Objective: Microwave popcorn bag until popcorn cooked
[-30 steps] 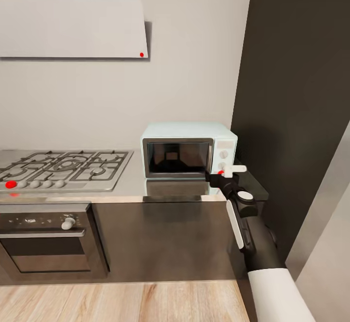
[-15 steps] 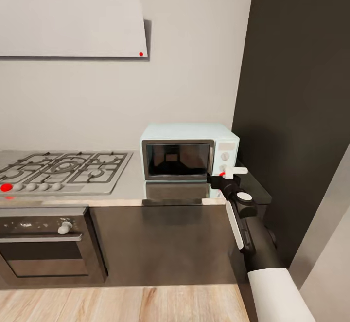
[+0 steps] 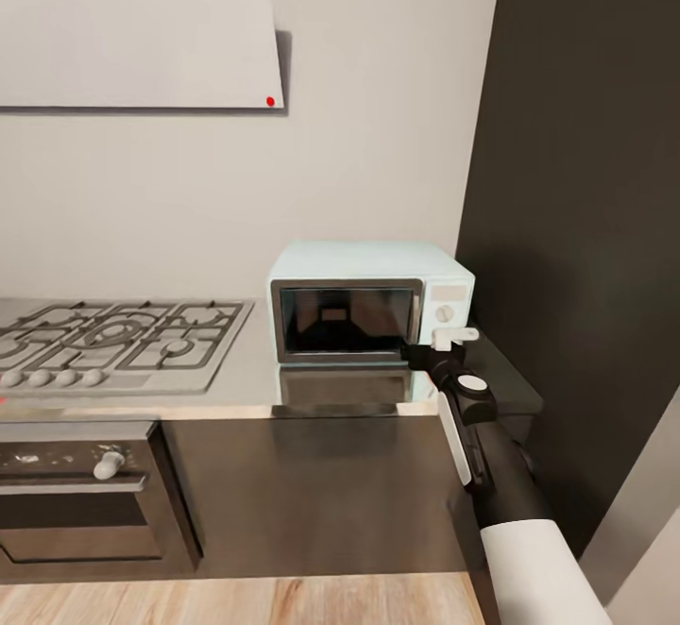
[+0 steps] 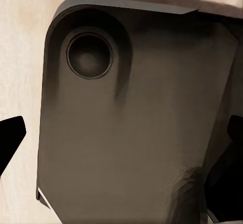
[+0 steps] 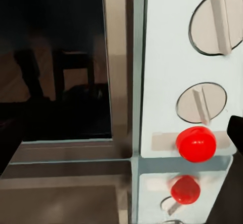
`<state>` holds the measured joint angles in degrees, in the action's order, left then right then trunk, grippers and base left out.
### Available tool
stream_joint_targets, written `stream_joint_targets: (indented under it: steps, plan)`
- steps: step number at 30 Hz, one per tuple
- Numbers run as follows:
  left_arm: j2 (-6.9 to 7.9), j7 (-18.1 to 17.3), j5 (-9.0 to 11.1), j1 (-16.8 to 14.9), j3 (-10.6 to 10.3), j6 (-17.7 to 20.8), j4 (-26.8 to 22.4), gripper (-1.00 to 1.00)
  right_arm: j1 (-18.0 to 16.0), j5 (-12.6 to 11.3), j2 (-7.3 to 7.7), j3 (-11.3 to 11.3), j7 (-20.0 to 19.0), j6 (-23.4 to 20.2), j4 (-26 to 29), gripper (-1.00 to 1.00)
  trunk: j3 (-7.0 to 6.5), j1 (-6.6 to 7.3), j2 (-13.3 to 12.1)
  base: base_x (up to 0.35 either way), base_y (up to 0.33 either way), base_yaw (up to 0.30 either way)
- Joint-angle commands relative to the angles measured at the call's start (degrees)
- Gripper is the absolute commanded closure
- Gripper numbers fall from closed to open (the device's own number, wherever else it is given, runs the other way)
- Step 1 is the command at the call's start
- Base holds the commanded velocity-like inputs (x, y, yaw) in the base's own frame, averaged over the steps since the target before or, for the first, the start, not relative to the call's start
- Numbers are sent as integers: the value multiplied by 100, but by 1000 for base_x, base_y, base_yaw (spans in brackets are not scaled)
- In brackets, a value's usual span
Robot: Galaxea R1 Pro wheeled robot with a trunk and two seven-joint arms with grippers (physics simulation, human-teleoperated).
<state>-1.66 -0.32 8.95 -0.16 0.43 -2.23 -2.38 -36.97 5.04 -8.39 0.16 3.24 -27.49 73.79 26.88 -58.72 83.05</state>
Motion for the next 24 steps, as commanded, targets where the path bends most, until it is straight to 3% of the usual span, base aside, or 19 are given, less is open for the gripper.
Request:
stream_joint_targets:
  steps: [1,24]
  plan:
    - [-1,-3,43,-2,1,-15,1,-100,-3,51,0,2,1,-37,6,-100,6,-1,3,116,0,0]
    - [-1,-3,42,-2,1,-15,1,-100,-3,67,12,2,-8,-28,-9,-100,6,-1,3,98,0,0]
